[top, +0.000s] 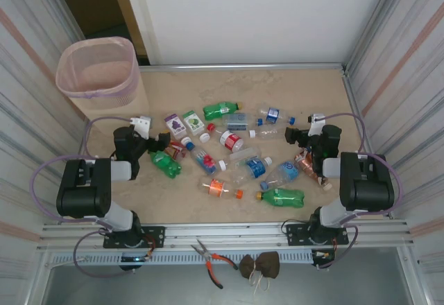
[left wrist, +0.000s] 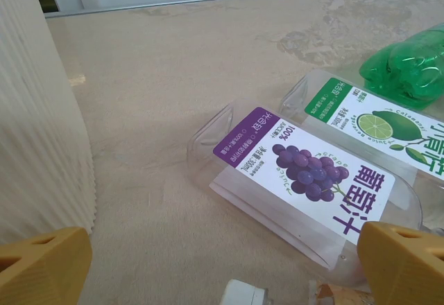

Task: Put the plastic bottles in the bin

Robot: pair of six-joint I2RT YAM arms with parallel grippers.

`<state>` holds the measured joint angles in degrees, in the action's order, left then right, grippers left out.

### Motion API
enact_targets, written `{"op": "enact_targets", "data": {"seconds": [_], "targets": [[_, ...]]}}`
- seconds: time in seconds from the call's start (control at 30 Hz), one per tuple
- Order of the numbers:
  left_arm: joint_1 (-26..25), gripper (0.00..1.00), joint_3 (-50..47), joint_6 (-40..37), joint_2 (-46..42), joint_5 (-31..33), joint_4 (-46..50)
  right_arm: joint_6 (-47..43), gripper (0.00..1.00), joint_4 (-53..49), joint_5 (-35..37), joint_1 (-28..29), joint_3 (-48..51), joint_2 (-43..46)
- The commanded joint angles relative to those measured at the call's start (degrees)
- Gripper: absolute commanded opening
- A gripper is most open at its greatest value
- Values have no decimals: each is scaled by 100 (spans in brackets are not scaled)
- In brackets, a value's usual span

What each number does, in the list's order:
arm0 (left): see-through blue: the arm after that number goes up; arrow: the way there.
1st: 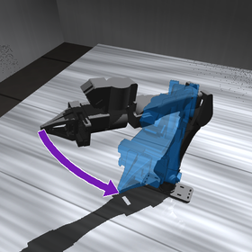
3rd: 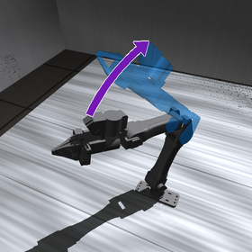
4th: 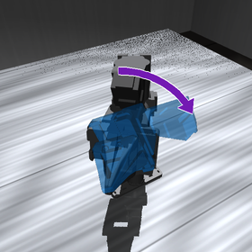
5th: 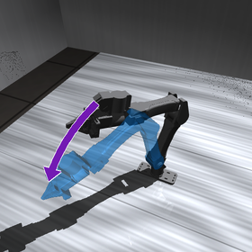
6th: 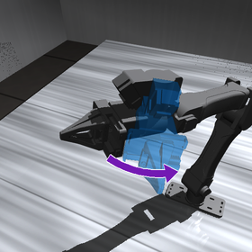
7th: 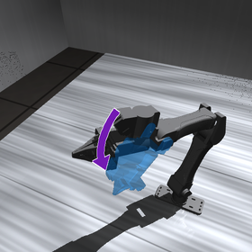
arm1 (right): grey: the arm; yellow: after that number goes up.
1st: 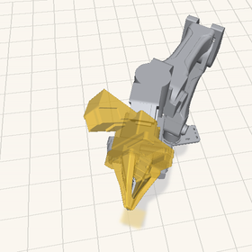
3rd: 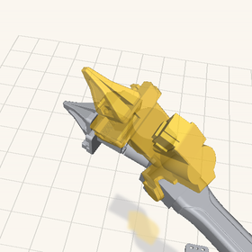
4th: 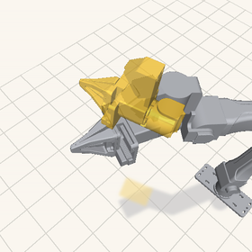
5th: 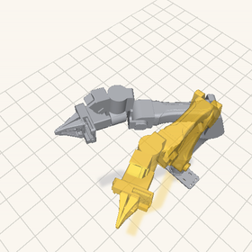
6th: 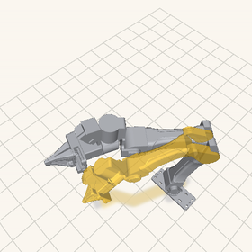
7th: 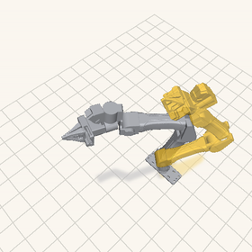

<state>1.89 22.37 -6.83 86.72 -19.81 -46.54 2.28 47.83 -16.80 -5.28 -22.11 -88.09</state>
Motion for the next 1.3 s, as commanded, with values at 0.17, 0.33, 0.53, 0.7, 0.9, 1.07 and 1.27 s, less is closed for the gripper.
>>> {"op": "enact_targets", "data": {"seconds": [0.17, 0.33, 0.53, 0.7, 0.9, 1.07, 1.27], "targets": [[22, 99, -49, -108, -36, -106, -153, -109, 99, 112, -131, -8, 51, 3], [28, 99, -48, -106, -34, -118, -151, -106, 99, 122, -131, -14, 66, 10], [30, 99, -40, -99, -37, -129, -146, -95, 99, 121, -153, -31, 49, 4], [45, 99, 10, 9, -23, 106, -73, -28, 99, 121, -223, -102, 39, -15], [31, 99, 66, 129, -7, 408, 18, -27, 99, 112, -223, -104, 35, -16], [5, 99, 57, 121, -19, 469, 5, -1, 99, 102, 30, -38, 45, 7], [-91, 99, 495, 69, -416, 665, 1126, -80, 99, -584, 707, 226, -130, 434]]}}
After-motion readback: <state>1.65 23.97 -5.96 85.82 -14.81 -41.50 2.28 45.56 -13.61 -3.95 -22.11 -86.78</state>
